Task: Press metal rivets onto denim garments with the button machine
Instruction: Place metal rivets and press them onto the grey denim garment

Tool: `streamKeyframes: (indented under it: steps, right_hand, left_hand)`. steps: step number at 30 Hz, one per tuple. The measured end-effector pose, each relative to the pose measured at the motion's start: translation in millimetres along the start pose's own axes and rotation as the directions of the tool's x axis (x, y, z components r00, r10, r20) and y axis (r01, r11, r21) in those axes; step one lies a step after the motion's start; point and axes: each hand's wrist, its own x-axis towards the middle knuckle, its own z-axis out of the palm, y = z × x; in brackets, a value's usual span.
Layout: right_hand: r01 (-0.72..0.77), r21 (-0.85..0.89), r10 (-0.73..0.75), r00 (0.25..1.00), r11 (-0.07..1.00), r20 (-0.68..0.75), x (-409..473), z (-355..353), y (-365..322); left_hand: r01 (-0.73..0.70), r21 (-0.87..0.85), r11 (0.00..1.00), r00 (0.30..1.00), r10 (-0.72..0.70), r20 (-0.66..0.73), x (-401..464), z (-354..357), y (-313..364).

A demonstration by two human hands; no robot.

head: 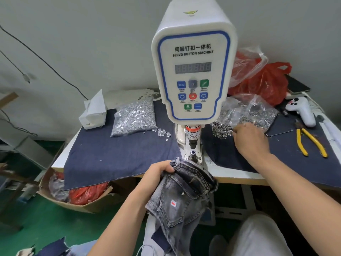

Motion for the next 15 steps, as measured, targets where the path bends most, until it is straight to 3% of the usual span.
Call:
streamKeyframes:
  steps: [2, 4, 5, 7, 10, 13, 15]
  right_hand:
    - [0.01, -0.065, -0.011, 1.0, 0.998, -0.006, 1.6, 4.1, -1.1]
    - [0.059, -0.137, -0.065, 0.997, 0.989, -0.037, 0.9, 5.0, -3.7]
    - [0.08, -0.166, -0.089, 0.995, 0.983, -0.046, 0.0, 4.6, -5.4]
    - [0.087, -0.181, -0.097, 0.994, 0.98, -0.046, 0.4, 3.9, -7.1]
    - [0.09, -0.158, -0.096, 0.995, 0.983, -0.034, 3.2, 2.9, -6.1]
    - [0.056, -0.117, -0.061, 0.998, 0.992, -0.032, 4.2, 1.6, -8.2]
    - [0.037, -0.039, -0.04, 0.997, 0.999, -0.061, 4.7, 0.3, -10.0]
  left_hand:
    - [0.002, -0.023, 1.0, 0.999, -0.003, -0.041, -3.9, -0.6, 3.5]
    - [-0.007, 0.122, 0.992, 0.99, -0.01, 0.142, -14.8, -6.3, 12.0]
    - [0.007, 0.123, 0.992, 0.986, -0.027, 0.163, -15.3, -12.1, 7.2]
    - [-0.011, 0.24, 0.971, 1.0, 0.006, 0.024, -21.2, -8.8, 9.6]
    - [-0.043, -0.007, 0.999, 0.991, 0.042, -0.125, -22.3, -8.5, -2.9]
    - [-0.108, 0.269, 0.957, 0.923, 0.197, -0.331, -15.5, -13.5, -2.5]
    - [-0.176, 0.452, 0.874, 0.873, 0.351, -0.339, -16.4, -15.0, 2.9]
